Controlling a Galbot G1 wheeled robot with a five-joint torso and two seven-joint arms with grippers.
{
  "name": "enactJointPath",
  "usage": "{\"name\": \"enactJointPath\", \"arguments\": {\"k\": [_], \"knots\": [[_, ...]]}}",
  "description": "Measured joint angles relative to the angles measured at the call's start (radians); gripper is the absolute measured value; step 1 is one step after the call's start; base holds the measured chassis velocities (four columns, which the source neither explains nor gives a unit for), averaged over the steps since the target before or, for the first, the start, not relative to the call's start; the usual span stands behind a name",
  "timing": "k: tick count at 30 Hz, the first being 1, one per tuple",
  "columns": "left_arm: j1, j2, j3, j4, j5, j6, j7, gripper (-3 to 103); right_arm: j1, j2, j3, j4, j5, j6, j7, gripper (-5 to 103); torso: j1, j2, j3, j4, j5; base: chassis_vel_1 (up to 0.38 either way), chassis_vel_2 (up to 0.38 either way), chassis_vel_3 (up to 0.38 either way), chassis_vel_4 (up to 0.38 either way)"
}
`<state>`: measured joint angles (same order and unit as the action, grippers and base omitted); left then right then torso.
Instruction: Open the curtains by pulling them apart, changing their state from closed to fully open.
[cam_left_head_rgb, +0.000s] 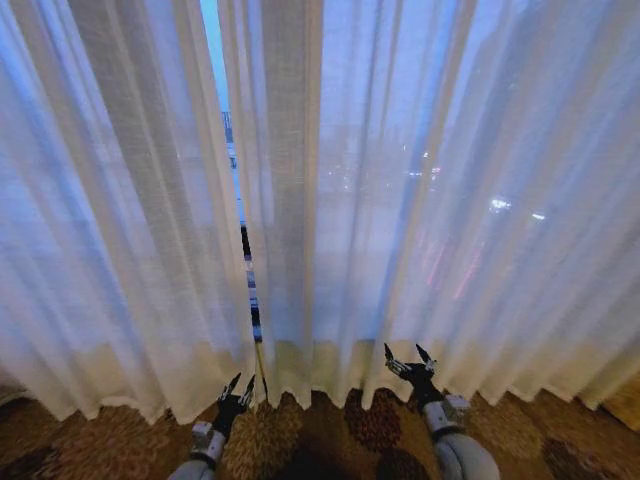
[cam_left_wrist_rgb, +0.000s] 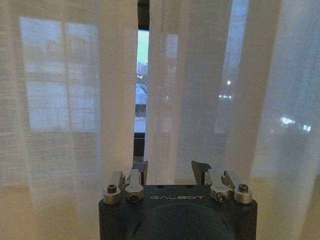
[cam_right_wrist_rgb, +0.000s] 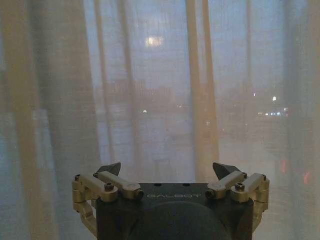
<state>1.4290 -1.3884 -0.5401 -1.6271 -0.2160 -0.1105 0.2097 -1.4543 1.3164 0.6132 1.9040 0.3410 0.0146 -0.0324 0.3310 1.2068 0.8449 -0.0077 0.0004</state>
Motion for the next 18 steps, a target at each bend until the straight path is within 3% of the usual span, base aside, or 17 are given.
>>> {"name": "enactJointPath", "arguments": {"k": [13, 18], "knots": [[0.001, 0.000, 0.000, 0.000, 0.000, 0.000, 0.000, 50, 0.080, -0.015, -0.033, -0.096, -0.009, 0.045, -0.049, 100, -0.003, 0.001, -0.001, -0.0004, -0.0005, -0.062, 0.039, 0.058, -0.045], [0.001, 0.000, 0.000, 0.000, 0.000, 0.000, 0.000, 50, 0.107, -0.014, -0.065, -0.122, -0.013, 0.038, -0.039, 100, -0.002, 0.001, -0.001, -0.0003, -0.0004, -0.145, 0.177, 0.143, -0.149]]}}
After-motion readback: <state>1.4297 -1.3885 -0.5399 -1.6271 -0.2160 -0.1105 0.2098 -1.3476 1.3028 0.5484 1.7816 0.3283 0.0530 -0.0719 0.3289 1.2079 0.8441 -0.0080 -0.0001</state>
